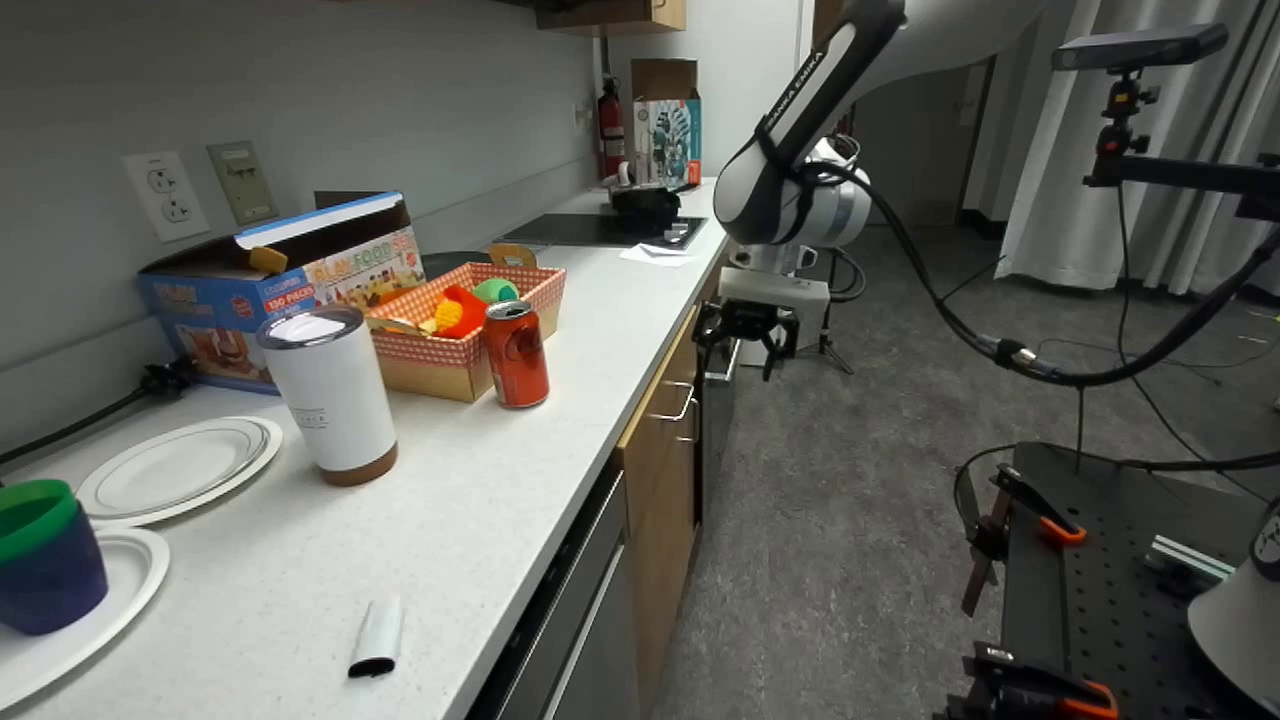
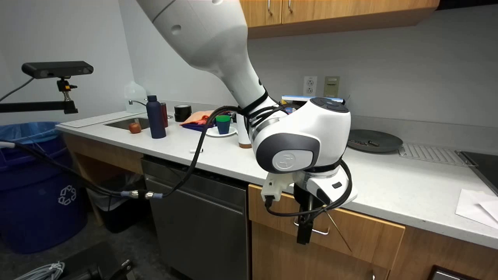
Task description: Open the drawer
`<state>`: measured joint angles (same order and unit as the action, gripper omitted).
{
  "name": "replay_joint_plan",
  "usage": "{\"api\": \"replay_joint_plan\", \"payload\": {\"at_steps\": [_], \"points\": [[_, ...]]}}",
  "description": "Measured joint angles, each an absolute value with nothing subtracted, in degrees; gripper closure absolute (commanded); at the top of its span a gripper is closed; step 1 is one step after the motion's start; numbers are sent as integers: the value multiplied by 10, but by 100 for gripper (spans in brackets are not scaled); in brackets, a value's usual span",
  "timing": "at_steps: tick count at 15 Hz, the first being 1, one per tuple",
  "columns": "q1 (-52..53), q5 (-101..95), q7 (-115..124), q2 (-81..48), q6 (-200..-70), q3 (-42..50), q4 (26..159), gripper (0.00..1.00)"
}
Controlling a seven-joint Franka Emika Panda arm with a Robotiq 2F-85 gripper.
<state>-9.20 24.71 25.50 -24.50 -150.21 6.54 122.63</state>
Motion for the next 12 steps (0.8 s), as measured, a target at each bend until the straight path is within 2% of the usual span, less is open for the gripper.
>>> {"api": "replay_joint_plan", "payload": {"at_steps": [12], "points": [[-162, 423, 171, -382, -1588, -4, 1137, 0]]}}
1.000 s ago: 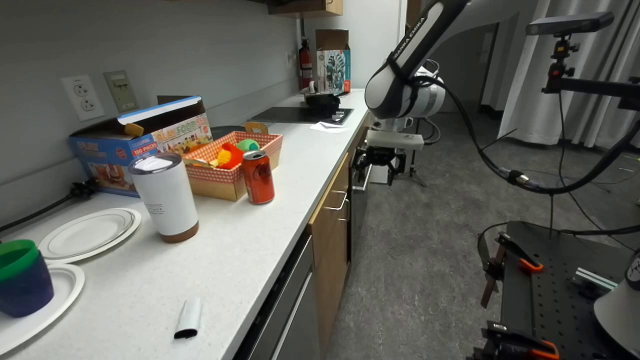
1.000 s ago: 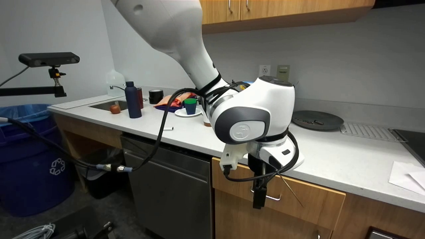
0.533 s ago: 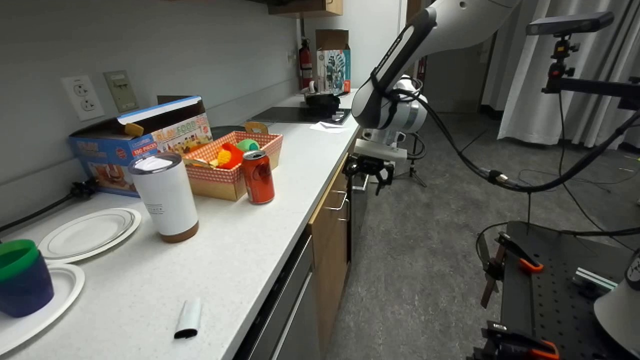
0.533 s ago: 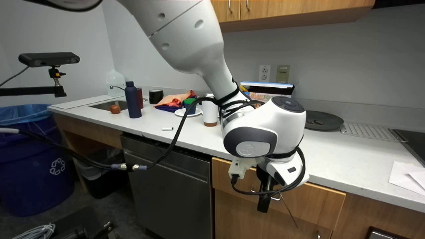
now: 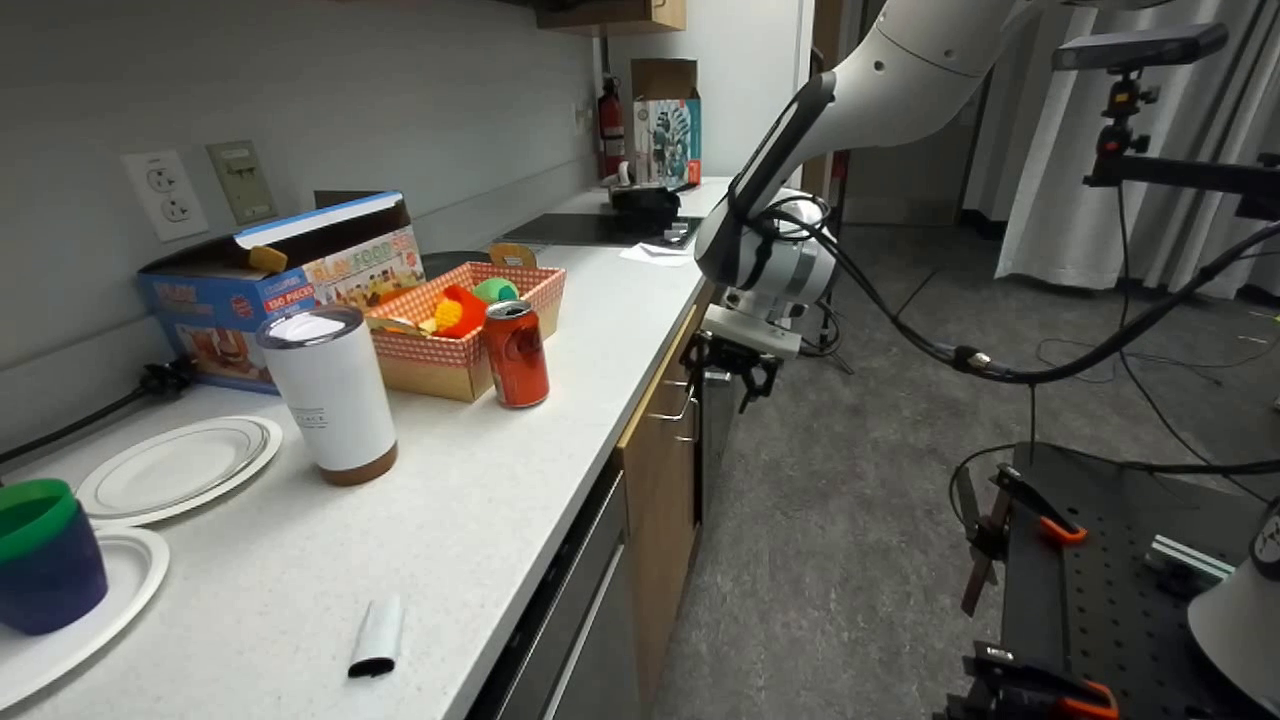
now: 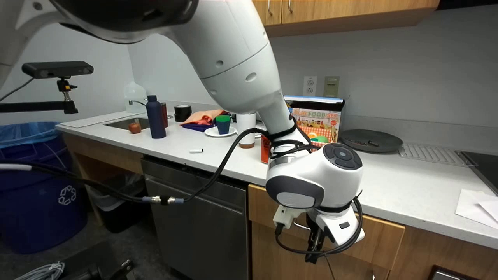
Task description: Open the drawer
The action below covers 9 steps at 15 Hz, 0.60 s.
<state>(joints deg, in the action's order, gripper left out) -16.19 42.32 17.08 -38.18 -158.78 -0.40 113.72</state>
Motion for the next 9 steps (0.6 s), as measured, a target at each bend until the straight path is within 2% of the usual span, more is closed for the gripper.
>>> {"api": "replay_joint_plan", "payload": {"at_steps": [9], "points": [[-175, 497, 131, -403, -1600, -19, 1128, 0]]}}
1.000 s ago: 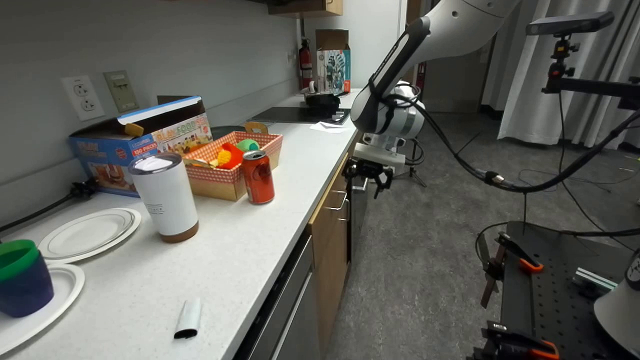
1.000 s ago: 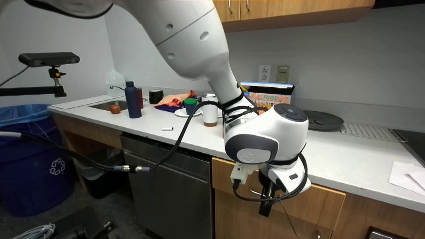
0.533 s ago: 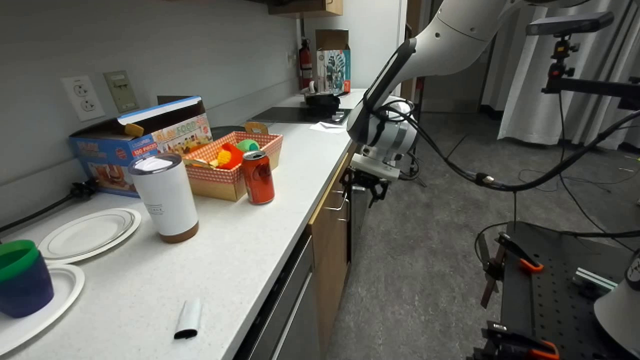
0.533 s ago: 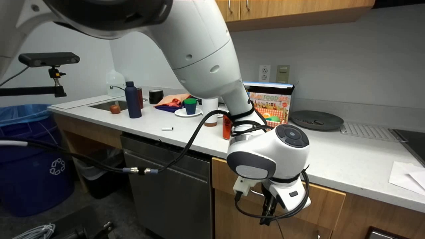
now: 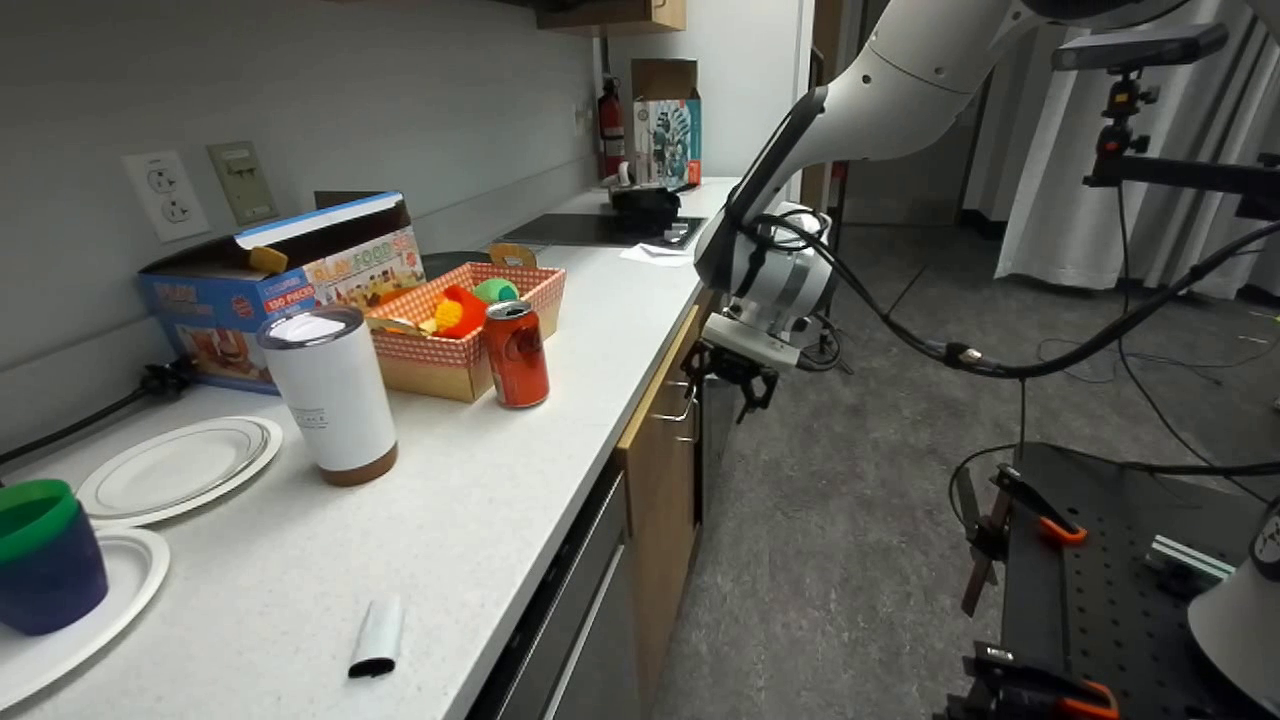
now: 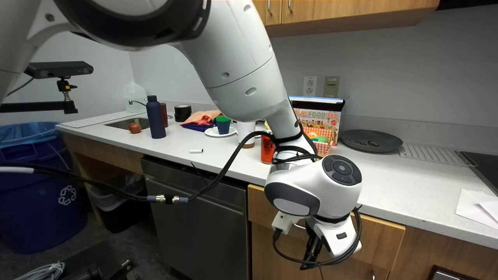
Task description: Open the drawer
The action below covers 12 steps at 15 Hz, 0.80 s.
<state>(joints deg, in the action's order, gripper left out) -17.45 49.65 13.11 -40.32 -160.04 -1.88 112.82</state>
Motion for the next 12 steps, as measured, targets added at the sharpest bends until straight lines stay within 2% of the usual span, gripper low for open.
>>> {"api": "replay_joint_plan", "payload": {"at_steps": [12], "points": [[-156, 497, 115, -305, -1589, 58, 1293, 0]]}}
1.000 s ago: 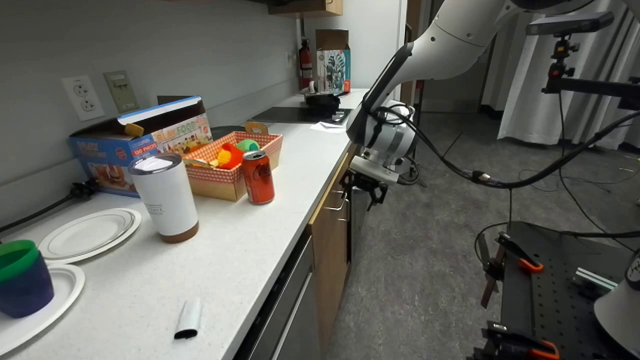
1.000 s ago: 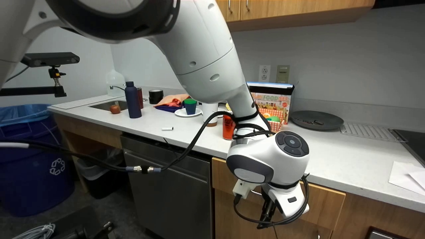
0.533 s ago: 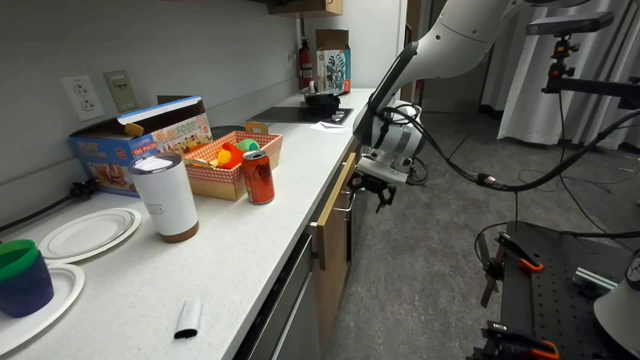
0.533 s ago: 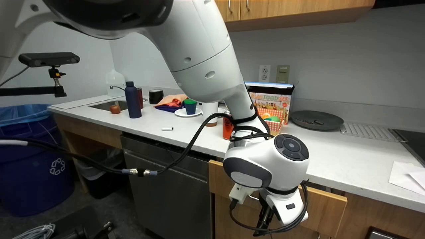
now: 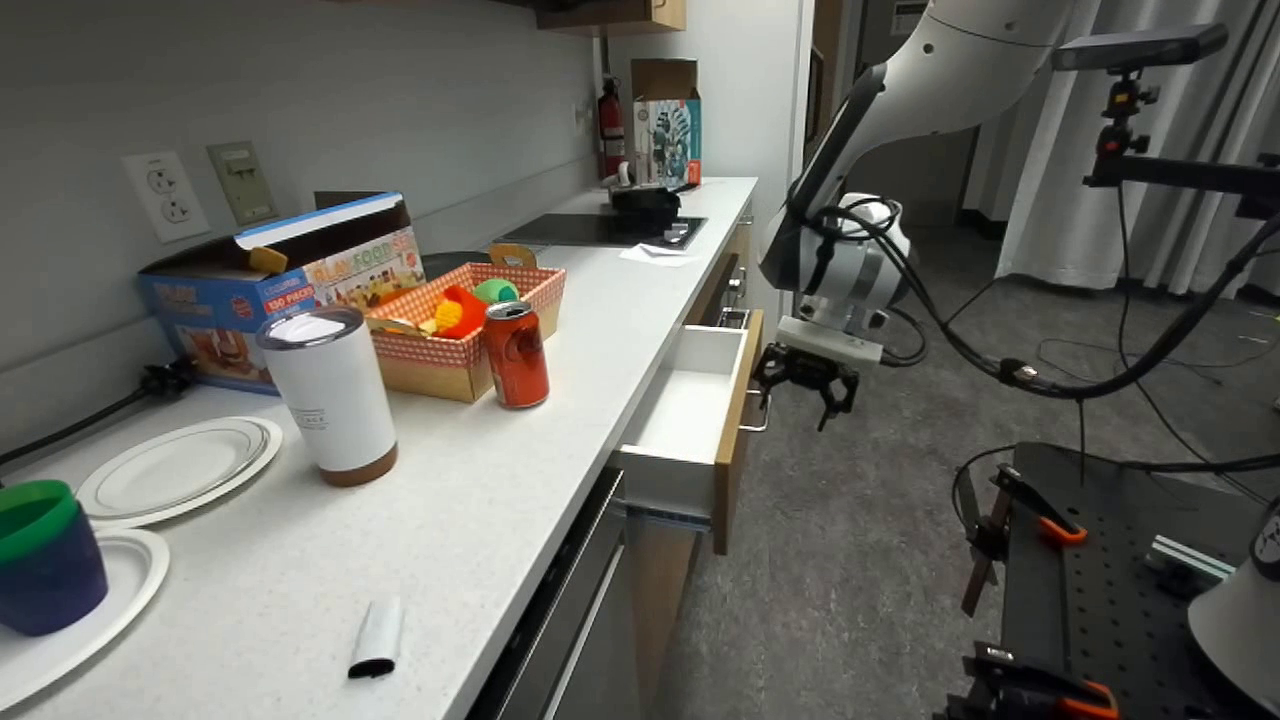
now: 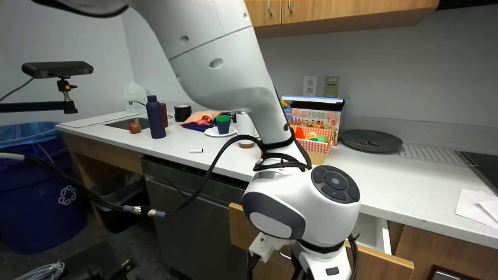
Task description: Open the drawer
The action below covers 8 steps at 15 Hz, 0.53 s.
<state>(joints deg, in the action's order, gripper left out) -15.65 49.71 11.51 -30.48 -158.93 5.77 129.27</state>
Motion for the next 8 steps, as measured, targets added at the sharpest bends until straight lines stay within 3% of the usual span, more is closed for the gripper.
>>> {"api": "replay_joint_plan", "payload": {"at_steps": [8], "points": [[-231, 655, -44, -220, -1612, 66, 1443, 0]]}}
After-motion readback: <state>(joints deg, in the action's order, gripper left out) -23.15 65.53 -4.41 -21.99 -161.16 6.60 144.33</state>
